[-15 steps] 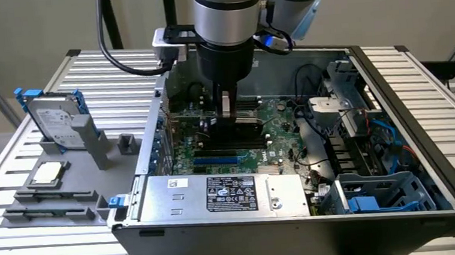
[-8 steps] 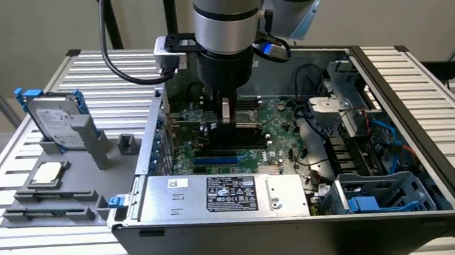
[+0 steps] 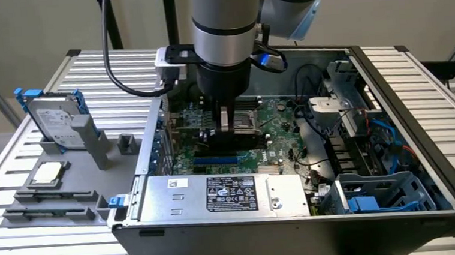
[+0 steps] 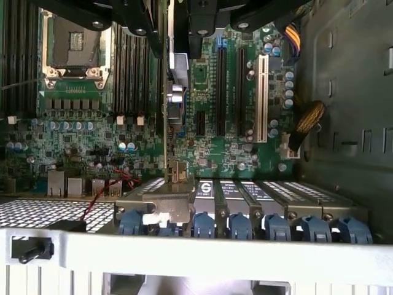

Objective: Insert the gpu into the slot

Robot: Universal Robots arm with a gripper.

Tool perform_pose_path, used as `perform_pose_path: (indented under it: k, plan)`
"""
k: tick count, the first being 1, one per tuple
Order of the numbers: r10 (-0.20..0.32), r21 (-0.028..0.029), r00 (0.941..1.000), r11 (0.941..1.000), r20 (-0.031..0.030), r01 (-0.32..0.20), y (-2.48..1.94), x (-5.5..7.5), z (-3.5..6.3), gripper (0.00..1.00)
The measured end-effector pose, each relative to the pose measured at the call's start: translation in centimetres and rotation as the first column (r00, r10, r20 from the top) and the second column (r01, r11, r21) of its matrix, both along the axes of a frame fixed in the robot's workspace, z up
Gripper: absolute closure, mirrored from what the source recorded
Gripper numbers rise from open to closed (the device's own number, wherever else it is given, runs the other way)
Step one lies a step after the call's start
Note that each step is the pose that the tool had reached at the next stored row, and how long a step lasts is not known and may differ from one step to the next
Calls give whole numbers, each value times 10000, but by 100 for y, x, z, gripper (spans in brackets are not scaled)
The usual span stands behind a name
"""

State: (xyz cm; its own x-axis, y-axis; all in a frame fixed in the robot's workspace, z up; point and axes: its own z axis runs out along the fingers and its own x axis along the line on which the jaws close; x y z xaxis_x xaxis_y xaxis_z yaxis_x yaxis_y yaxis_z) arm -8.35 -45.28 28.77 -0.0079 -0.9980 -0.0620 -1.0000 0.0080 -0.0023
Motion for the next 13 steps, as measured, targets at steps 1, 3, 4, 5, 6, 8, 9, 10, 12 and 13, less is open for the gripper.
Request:
perform_pose_path:
  k: [1, 3, 4, 5, 6, 8, 9, 10, 12, 13]
  plan:
    - [-3, 0, 10000, 10000, 0, 3, 0, -4, -13, 74]
    - [-11, 0, 10000, 10000, 0, 11, 0, -11, -37, 74]
    - [-21, 1, 10000, 10000, 0, 21, 0, -13, -47, 74]
    - [-39, 1, 10000, 10000, 0, 39, 0, -17, -57, 74]
    - [-60, 0, 10000, 10000, -1, 60, 0, -20, -66, 74]
    - [-115, 0, 9999, 9999, 0, 115, 0, -29, -82, 74]
    - [-139, 0, 9999, 9999, 0, 139, 0, -32, -89, 74]
    - [-164, 1, 9999, 9999, 0, 164, 0, -34, -96, 74]
    - [-192, -1, 9998, 9998, -1, 192, 0, -35, -105, 74]
    - [-194, -4, 9998, 9998, -2, 194, 0, -36, -106, 74]
